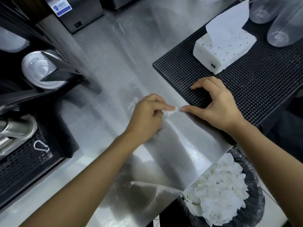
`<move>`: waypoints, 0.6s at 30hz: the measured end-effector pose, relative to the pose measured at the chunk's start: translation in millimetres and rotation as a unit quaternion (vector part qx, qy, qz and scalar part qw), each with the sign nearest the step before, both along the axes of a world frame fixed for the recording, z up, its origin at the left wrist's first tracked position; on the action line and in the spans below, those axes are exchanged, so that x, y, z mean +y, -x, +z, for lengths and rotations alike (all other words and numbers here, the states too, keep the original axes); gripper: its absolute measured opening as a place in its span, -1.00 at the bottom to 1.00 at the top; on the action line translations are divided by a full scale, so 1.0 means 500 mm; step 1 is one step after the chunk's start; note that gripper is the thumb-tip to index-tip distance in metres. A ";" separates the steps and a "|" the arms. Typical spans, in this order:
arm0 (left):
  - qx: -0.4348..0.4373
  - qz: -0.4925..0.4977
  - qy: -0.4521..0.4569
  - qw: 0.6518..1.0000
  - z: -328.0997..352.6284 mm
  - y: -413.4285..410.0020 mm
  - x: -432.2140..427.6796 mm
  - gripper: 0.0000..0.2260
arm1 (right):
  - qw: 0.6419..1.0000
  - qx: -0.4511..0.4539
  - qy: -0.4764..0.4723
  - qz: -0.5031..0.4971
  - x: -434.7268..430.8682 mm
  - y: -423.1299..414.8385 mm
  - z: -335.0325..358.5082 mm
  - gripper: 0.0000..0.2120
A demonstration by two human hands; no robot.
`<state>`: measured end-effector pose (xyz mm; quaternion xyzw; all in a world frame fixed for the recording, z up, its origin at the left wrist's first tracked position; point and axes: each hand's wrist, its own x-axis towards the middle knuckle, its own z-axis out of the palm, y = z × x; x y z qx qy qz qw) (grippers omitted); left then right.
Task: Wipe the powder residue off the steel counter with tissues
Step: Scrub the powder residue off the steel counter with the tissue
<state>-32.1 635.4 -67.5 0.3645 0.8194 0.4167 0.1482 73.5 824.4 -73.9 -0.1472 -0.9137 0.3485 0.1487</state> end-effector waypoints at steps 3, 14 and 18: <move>-0.016 0.134 -0.017 0.991 0.012 0.086 0.009 -0.70 | 0.996 0.004 0.066 -0.054 0.000 -0.005 0.010 -0.60; 0.129 0.126 0.043 0.983 -0.014 0.144 0.113 -0.72 | 0.981 0.058 0.155 -0.100 0.004 -0.002 0.005 -0.85; 0.163 0.060 0.026 0.985 -0.019 0.053 0.111 -0.71 | 0.977 0.063 0.175 -0.103 0.009 -0.001 0.001 -0.84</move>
